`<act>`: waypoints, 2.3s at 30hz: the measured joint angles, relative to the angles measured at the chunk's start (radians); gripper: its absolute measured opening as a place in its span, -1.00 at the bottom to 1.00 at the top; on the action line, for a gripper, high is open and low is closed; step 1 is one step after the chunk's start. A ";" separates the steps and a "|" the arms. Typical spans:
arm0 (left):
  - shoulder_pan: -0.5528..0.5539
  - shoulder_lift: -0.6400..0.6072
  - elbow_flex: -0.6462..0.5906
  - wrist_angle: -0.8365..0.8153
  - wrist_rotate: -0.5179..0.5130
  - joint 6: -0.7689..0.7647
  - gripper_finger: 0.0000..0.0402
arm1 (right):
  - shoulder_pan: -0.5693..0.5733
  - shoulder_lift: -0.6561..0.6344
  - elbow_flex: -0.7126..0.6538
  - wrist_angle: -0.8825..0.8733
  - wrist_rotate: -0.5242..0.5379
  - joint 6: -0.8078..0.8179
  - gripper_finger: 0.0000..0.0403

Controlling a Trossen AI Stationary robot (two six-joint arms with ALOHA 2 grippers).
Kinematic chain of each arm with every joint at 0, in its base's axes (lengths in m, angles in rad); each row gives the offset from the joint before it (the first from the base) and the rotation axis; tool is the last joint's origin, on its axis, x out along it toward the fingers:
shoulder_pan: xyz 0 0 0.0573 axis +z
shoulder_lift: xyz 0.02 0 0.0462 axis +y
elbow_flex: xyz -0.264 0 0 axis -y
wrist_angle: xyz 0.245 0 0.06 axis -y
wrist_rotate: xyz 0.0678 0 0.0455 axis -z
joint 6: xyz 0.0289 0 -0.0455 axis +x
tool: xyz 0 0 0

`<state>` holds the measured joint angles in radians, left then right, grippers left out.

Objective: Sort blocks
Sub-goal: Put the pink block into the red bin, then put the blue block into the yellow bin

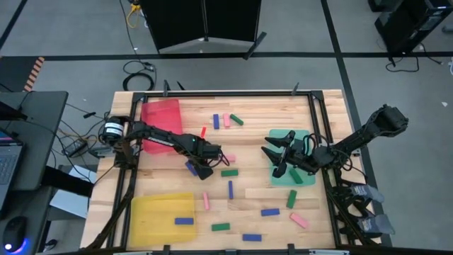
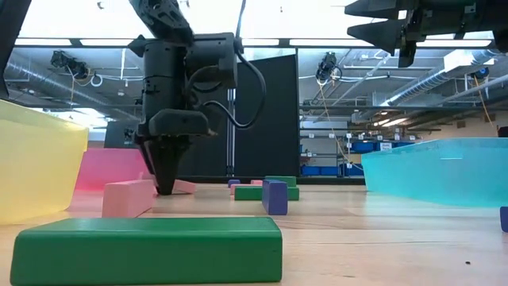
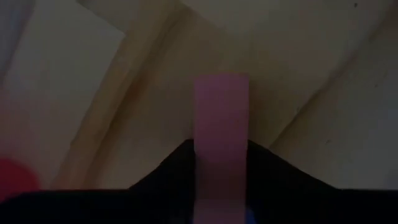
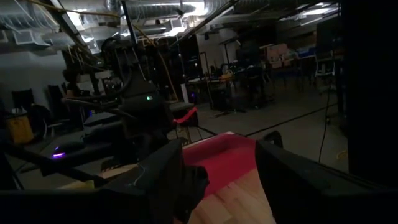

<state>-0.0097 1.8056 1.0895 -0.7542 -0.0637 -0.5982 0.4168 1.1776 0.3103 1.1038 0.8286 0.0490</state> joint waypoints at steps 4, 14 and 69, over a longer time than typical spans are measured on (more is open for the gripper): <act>0.001 -0.016 0.022 0.002 -0.058 0.021 -0.46 | -0.002 0.000 0.000 0.000 0.000 0.000 0.07; -0.003 -0.228 0.102 -0.027 -0.270 0.090 -0.46 | -0.007 0.000 0.000 -0.001 0.006 0.030 0.06; -0.144 -0.989 -0.347 0.188 -0.284 0.020 0.26 | 0.006 0.991 1.425 -1.944 -0.358 1.274 0.28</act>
<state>-0.1536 0.8166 0.7422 -0.5664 -0.3477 -0.5781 0.4231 2.1688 1.7358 -0.8404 0.4707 1.3230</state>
